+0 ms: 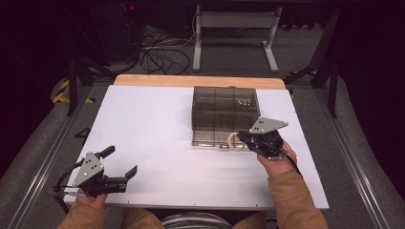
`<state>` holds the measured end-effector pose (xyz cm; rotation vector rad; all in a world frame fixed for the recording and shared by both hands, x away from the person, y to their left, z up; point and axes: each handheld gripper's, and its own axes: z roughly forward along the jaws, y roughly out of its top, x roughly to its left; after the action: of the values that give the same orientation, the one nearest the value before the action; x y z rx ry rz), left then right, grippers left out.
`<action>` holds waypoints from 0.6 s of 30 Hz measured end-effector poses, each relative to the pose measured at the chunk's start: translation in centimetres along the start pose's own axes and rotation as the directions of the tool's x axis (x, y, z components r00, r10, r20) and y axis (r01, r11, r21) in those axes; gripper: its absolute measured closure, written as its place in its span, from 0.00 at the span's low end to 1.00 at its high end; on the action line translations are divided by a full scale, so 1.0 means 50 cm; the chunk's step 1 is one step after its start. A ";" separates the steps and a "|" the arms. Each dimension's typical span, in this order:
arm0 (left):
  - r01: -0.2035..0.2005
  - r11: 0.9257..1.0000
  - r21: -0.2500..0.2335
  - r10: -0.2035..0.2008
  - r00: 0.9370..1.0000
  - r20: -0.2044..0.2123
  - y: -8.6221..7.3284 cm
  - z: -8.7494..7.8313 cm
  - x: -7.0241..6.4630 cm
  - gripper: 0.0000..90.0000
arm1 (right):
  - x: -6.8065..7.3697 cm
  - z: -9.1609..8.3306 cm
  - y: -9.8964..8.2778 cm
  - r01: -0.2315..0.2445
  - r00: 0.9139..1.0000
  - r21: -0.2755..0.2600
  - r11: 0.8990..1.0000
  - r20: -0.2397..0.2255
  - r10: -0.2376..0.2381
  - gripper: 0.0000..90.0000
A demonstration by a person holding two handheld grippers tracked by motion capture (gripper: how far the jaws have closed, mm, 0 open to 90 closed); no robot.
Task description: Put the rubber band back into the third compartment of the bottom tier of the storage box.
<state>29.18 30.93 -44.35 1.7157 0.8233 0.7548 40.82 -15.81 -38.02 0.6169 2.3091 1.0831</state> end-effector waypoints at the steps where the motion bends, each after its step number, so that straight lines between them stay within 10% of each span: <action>1: 0.000 1.000 0.001 0.000 1.000 0.001 0.000 0.000 0.000 0.02 | -0.002 0.001 0.001 -0.010 1.000 0.003 1.000 0.008 0.010 0.94; 18: -0.003 1.000 0.004 0.003 1.000 0.001 0.000 0.001 0.001 0.02 | -0.032 0.013 -0.004 -0.146 0.970 -0.006 0.989 0.195 0.144 0.94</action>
<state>29.23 30.96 -44.36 1.7214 0.8222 0.7543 42.39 -16.48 -38.14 0.8669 2.1276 1.0287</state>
